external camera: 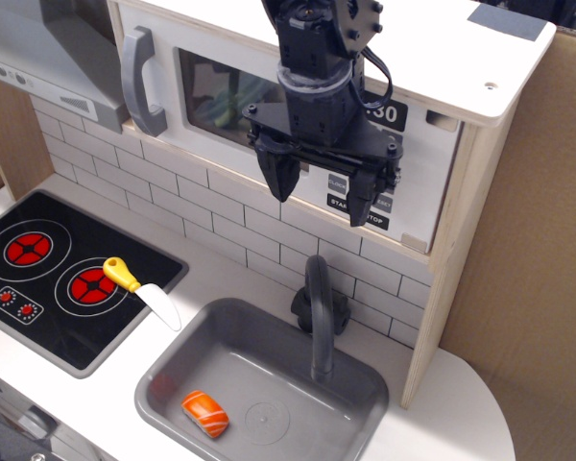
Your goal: Open microwave
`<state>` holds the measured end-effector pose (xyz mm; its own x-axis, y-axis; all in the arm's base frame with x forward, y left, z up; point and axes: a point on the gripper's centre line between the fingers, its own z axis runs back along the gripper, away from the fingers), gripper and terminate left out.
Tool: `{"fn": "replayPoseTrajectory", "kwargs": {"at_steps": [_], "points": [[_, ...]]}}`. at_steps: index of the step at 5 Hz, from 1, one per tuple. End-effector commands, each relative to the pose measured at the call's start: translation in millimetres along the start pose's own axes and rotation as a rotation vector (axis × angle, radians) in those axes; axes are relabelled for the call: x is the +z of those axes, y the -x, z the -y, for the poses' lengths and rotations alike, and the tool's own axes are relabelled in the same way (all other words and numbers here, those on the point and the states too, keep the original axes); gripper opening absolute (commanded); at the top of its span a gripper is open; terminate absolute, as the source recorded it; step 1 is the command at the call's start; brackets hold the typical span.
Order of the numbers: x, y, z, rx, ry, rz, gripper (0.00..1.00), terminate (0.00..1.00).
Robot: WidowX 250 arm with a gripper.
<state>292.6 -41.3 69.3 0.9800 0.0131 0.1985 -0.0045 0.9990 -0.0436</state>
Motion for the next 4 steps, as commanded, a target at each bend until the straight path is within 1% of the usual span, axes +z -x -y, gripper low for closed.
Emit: {"fn": "replayPoseTrajectory", "kwargs": {"at_steps": [1,2,3,4], "points": [[0,0,0,0.000,0.000,0.000,1.00,0.00],[16,-5,-35,0.008,0.052,-0.028,1.00,0.00],[35,-4,-81,0.065,0.084,-0.009,1.00,0.00],[43,-1,-120,0.108,0.045,0.020,1.00,0.00]]}}
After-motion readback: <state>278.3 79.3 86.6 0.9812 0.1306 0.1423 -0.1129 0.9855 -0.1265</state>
